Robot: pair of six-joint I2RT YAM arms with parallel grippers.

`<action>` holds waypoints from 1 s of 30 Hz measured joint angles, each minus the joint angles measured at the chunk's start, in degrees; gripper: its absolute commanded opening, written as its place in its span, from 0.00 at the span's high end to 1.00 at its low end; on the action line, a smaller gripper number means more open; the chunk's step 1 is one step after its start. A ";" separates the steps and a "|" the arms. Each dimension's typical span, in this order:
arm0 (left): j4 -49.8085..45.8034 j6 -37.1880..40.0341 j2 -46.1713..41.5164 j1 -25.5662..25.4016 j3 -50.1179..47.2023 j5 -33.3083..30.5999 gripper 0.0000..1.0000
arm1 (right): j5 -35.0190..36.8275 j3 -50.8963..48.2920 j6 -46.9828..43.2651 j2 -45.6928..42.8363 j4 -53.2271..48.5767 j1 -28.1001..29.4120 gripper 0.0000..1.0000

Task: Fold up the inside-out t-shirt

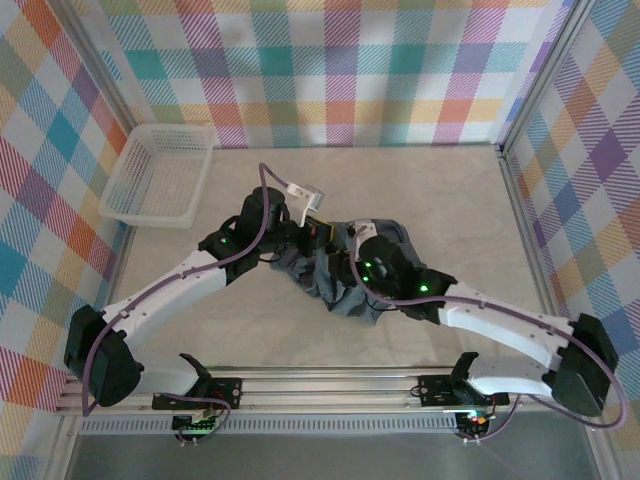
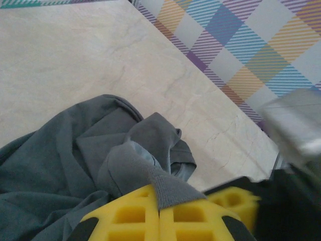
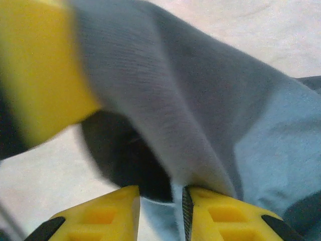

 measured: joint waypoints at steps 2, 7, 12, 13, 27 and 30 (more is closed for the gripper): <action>-0.37 -0.42 0.00 0.00 0.26 0.33 1.00 | 2.78 1.36 -1.09 3.15 0.02 -0.57 0.72; -1.68 -0.61 0.00 0.00 0.52 0.50 1.00 | 8.50 6.67 -3.41 9.60 -3.26 -3.56 0.43; -2.78 -0.59 -0.11 0.22 0.59 0.04 1.00 | 9.29 10.54 -3.93 12.76 -8.59 -5.88 0.42; -2.80 -0.59 -0.11 0.22 0.59 0.07 1.00 | 8.68 11.02 -4.04 13.35 -9.11 -6.16 0.49; -4.90 -2.47 2.12 11.17 0.07 -2.69 1.00 | -33.29 6.51 -5.20 3.23 -3.87 -15.32 0.96; -2.91 -2.47 3.74 11.96 -1.90 3.34 1.00 | -46.58 4.31 -3.52 -1.25 2.01 -21.05 0.90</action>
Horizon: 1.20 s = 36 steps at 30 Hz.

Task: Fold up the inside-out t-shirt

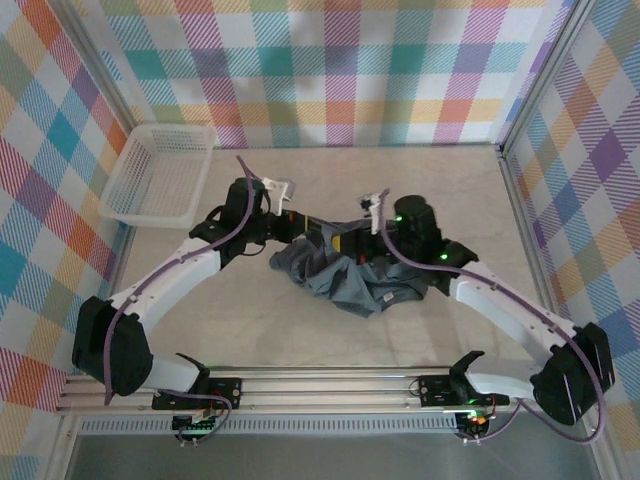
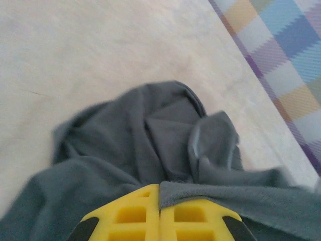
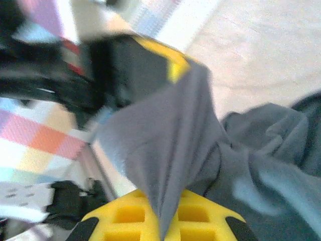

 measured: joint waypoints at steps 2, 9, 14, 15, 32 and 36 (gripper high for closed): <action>1.55 -0.02 -0.26 0.00 -1.31 1.75 1.00 | -6.12 -0.81 0.59 -0.39 1.29 -3.08 0.78; 8.31 -3.98 -0.17 0.98 -6.58 6.32 1.00 | -9.73 -2.05 0.31 -0.31 -0.02 -8.76 0.78; 12.46 -10.25 8.15 -3.28 -7.04 5.51 1.00 | 8.22 -4.87 0.83 -1.16 -10.75 -10.69 0.81; 13.22 -11.91 10.84 -4.13 -7.08 5.18 1.00 | 11.02 -5.88 1.49 -2.34 -12.72 -9.84 0.81; 8.44 -20.22 11.41 -3.34 -6.60 -1.62 1.00 | 45.48 5.73 16.33 21.68 -10.32 29.66 0.49; 6.38 -20.63 9.27 -2.62 -5.95 -1.57 1.00 | 49.96 7.67 7.63 25.57 -12.11 29.66 0.48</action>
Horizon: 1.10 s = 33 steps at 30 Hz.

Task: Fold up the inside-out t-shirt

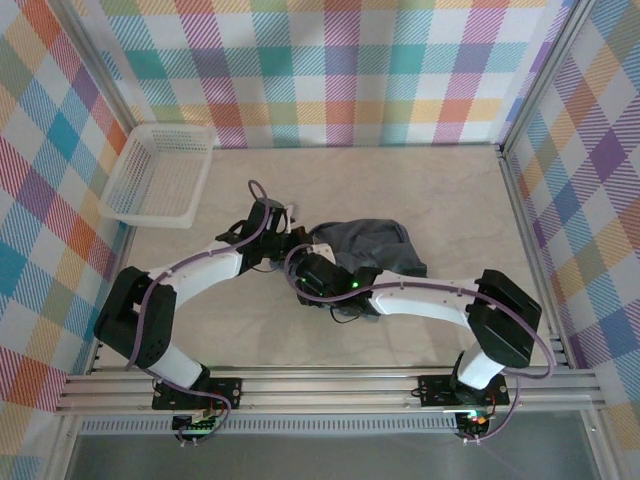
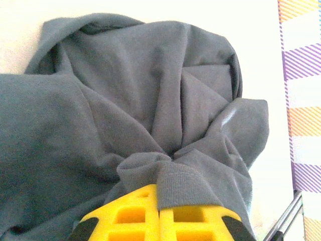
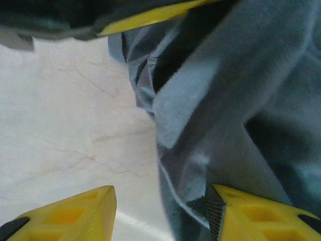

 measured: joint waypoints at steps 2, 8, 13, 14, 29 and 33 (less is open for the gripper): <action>-0.68 0.17 -0.07 0.02 0.46 0.24 1.00 | 0.81 1.07 -5.70 0.46 -1.40 -0.09 0.49; -4.42 0.85 -0.09 1.62 0.55 -0.44 1.00 | 2.69 6.78 -22.27 4.42 -10.14 -2.38 0.53; -7.19 1.36 0.07 3.10 0.42 -3.82 1.00 | 1.90 11.85 -27.52 9.53 -14.88 -3.43 0.59; -7.91 1.31 0.09 3.19 0.42 -4.59 1.00 | 1.66 12.24 -28.02 10.01 -15.19 -3.41 0.63; -1.22 1.36 0.26 3.02 0.09 5.92 1.00 | -27.26 -10.10 -22.01 -16.92 1.55 -26.12 1.00; -0.04 2.84 1.92 -0.37 2.80 9.07 1.00 | -32.46 -14.80 -19.02 -16.15 6.45 -39.08 0.91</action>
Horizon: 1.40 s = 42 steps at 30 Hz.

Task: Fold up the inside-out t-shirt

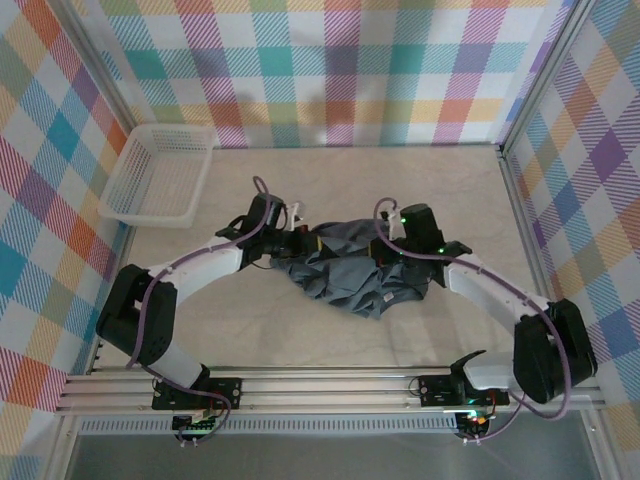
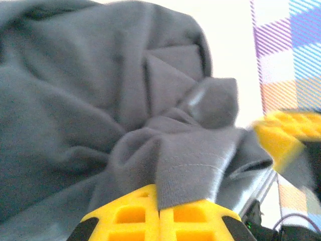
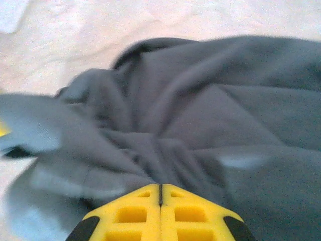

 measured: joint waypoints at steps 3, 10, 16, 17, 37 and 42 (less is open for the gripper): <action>2.23 -0.44 3.50 -1.99 1.92 1.73 1.00 | -2.23 -0.72 1.33 2.62 -2.01 -2.97 0.66; 3.63 -2.27 7.50 -2.73 2.54 2.36 1.00 | 2.03 -0.81 8.07 -10.67 -6.97 1.84 0.65; 4.22 -2.45 7.50 -2.73 2.54 2.29 1.00 | 12.20 8.04 16.20 -9.73 -14.03 14.14 0.58; 4.22 -2.45 7.50 -2.73 2.54 2.27 1.00 | 13.49 10.73 17.42 -6.73 -15.72 14.34 0.56; -1.51 7.54 6.80 -2.73 4.07 3.52 1.00 | -6.01 6.14 -37.57 -1.18 -9.55 -5.81 0.38; -1.01 7.41 6.80 -2.73 4.09 4.74 1.00 | -23.15 13.46 -49.86 5.35 -13.51 -7.67 0.45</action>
